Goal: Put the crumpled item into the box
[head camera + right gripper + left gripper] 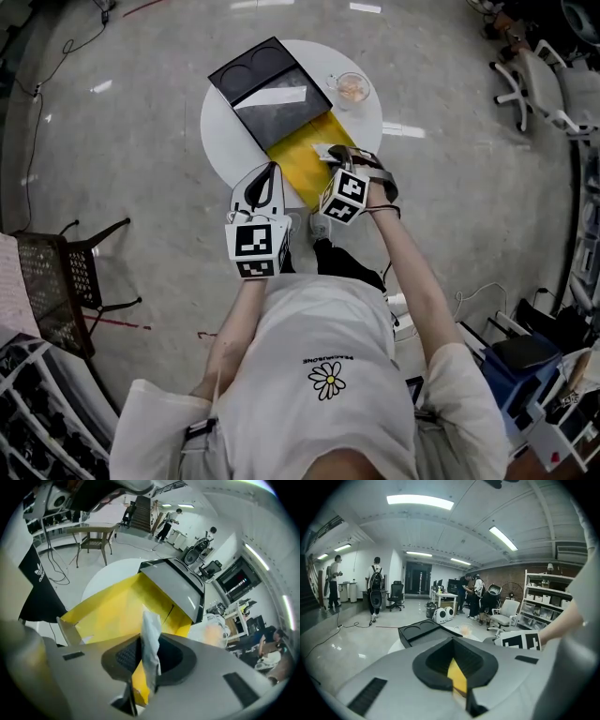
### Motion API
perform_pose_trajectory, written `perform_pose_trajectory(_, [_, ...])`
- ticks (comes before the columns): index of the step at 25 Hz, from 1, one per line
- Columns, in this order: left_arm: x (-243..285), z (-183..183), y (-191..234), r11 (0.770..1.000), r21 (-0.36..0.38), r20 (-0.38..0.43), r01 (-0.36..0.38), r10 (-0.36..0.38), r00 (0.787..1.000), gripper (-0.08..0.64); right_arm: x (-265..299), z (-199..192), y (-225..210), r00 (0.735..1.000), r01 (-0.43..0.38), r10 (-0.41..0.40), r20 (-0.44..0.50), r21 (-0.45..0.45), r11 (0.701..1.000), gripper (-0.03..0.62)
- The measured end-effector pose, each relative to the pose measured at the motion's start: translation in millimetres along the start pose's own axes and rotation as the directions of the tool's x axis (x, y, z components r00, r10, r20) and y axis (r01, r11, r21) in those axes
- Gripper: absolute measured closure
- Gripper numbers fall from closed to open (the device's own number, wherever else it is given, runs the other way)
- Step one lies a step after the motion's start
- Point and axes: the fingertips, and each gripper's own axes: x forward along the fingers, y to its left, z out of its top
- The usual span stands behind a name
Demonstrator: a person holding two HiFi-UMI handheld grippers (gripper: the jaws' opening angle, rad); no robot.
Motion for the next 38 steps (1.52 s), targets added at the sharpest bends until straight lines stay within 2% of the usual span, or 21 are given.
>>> perform_pose_trajectory(3, [-1.6,-4.2,1.3,1.0,-0.006,-0.009,-0.011,0.01,1.0,0.561,2.1,-1.4,1.7,0.999,-0.037,0.036,0.011,0.1,0.994,0.534])
perform_pose_trajectory(5, [-2.1,-4.7,3.4,1.0,-0.007,-0.009,-0.019,0.018,1.0,0.561,5.6,-3.0,3.3,0.998,-0.058,0.058,0.004,0.141,0.988,0.483])
perform_pose_trajectory(9, [-2.3,-6.1,2.4,1.0,-0.016,-0.009,-0.019,0.019,1.0,0.56,10.6,-11.3,13.9,0.992,-0.114,0.122,-0.027,0.192,0.975,0.331])
perform_pose_trajectory(12, [-3.6,-5.3,3.6,1.0,-0.015,-0.008,-0.015,0.015,1.0,0.56,11.5,-9.8,21.8,0.989,-0.136,0.146,-0.031,0.215,0.967,0.275])
perform_pose_trajectory(18, [-1.5,-5.4,3.1,1.0,-0.023,-0.005,-0.004,0.004,1.0,0.56,2.5,-2.8,27.0,0.982,-0.185,0.189,0.007,0.236,0.954,0.273])
perform_pose_trajectory(23, [1.6,-5.5,2.5,1.0,-0.029,0.0,0.007,-0.007,1.0,0.56,-5.9,6.3,24.8,0.978,-0.207,0.206,0.029,0.213,0.955,0.273])
perform_pose_trajectory(29, [0.7,1.2,-1.3,0.999,-0.025,0.017,0.022,-0.021,1.0,0.56,-17.8,14.0,19.2,0.982,-0.186,0.181,0.043,0.185,0.965,0.275])
perform_pose_trajectory(33, [1.7,7.1,-3.6,0.999,-0.021,0.034,0.03,-0.029,0.999,0.56,-31.8,21.7,0.3,0.992,-0.106,0.089,0.085,0.221,0.969,0.276])
perform_pose_trajectory(35, [2.6,9.7,-3.9,0.999,-0.017,0.039,0.036,-0.036,0.999,0.56,-44.1,30.3,-12.2,0.99,-0.09,0.051,0.135,0.303,0.949,0.278])
perform_pose_trajectory(38, [4.4,14.3,-6.3,0.999,-0.012,0.042,0.048,-0.048,0.998,0.56,-68.1,42.6,-35.0,0.977,-0.08,-0.022,0.212,0.46,0.885,0.285])
